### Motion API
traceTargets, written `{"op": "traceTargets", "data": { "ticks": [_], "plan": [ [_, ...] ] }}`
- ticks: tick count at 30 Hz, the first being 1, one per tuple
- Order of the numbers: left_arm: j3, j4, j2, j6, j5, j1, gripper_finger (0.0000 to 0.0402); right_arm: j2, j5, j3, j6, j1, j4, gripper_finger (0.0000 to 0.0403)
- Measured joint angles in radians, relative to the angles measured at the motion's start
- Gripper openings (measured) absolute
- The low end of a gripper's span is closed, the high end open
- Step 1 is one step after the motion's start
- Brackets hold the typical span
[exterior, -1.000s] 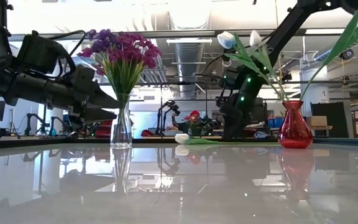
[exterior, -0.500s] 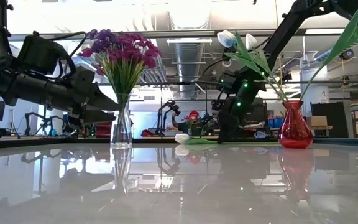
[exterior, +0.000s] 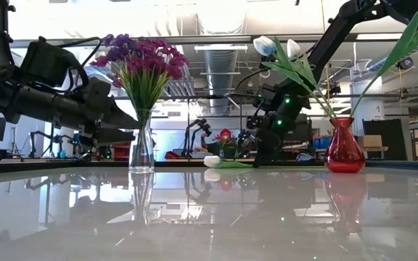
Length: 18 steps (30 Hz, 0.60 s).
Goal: Sort flowers into vase by color
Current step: Put the white tulip into the red vase
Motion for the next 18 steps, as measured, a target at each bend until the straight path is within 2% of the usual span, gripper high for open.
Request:
{"op": "traceTargets", "data": {
  "ticks": [3, 7, 11, 18],
  "plan": [
    [0.000, 0.001, 0.000, -0.011, 0.008, 0.000, 0.0279, -0.004, -0.002, 0.000, -0.013, 0.000, -0.003, 0.0015],
    [0.000, 0.001, 0.000, -0.016, 0.057, -0.001, 0.0279, -0.048, 0.012, -0.003, -0.017, 0.000, -0.007, 0.0013],
    [0.000, 0.002, -0.001, -0.017, 0.063, -0.005, 0.0279, -0.138, 0.067, -0.008, -0.015, 0.001, -0.023, 0.0012],
    [0.000, 0.033, -0.001, 0.027, 0.149, -0.056, 0.0279, -0.297, 0.066, -0.006, 0.010, 0.001, -0.023, 0.0012]
  ]
}}
